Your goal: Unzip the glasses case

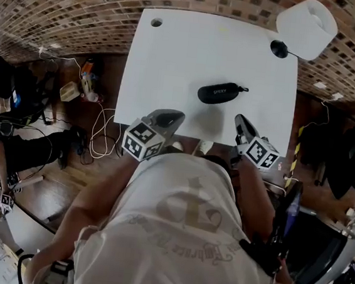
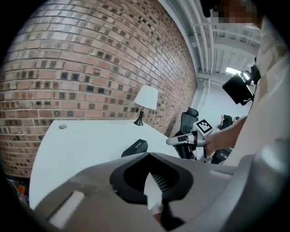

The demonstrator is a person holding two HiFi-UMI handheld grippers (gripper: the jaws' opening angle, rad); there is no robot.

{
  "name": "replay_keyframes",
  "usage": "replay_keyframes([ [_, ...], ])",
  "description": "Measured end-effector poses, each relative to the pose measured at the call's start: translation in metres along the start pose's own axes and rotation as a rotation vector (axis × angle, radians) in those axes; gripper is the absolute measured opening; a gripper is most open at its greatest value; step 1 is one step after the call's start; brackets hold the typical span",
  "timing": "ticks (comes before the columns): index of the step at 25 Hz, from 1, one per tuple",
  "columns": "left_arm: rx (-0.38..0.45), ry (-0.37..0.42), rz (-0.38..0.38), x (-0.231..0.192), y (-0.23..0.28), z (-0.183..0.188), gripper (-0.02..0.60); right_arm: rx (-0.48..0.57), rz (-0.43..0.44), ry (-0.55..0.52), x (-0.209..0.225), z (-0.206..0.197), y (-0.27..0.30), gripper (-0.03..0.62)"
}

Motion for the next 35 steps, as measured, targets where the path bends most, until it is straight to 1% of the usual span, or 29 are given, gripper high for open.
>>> replay_keyframes([
  [4,0.042,-0.054,0.003,-0.011,-0.023,-0.019,0.005,-0.002,0.019,-0.067,-0.031,-0.022,-0.005,0.025],
  [7,0.072,-0.072,-0.002,-0.014,-0.036,-0.030,0.005,-0.004,0.084,-0.115,-0.061,-0.037,-0.006,0.025],
  [10,0.105,-0.072,-0.017,-0.012,-0.047,-0.036,0.005,-0.014,0.134,-0.183,-0.088,-0.052,-0.008,0.025],
  [13,0.128,-0.061,-0.024,-0.012,-0.055,-0.039,0.005,-0.017,0.141,-0.233,-0.106,-0.061,-0.010,0.023],
  [17,0.150,-0.062,-0.038,-0.009,-0.065,-0.046,0.005,-0.014,0.120,-0.245,-0.115,-0.066,-0.013,0.023],
  [21,0.170,-0.069,-0.039,-0.013,-0.078,-0.052,0.005,-0.022,0.120,-0.264,-0.123,-0.067,-0.007,0.022],
  [24,0.190,-0.077,-0.026,-0.019,-0.085,-0.057,0.005,-0.037,0.136,-0.304,-0.133,-0.069,0.000,0.023],
  [28,0.203,-0.080,-0.019,-0.017,-0.081,-0.063,0.005,-0.048,0.155,-0.365,-0.141,-0.075,-0.001,0.023],
  [32,0.197,-0.048,-0.045,-0.004,-0.074,-0.066,0.005,-0.034,0.145,-0.361,-0.137,-0.083,-0.011,0.023],
  [35,0.189,-0.043,-0.050,-0.003,-0.071,-0.069,0.005,-0.032,0.133,-0.351,-0.133,-0.088,-0.014,0.023],
])
Point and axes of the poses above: the fingertips, and each gripper's own axes: y forward along the fingers, x to its right, z out of its top, the point moved 6 cm from there along -y, backward along the fingers, and after that the axes turned 11 degrees about -x, right-handed, at the moved point
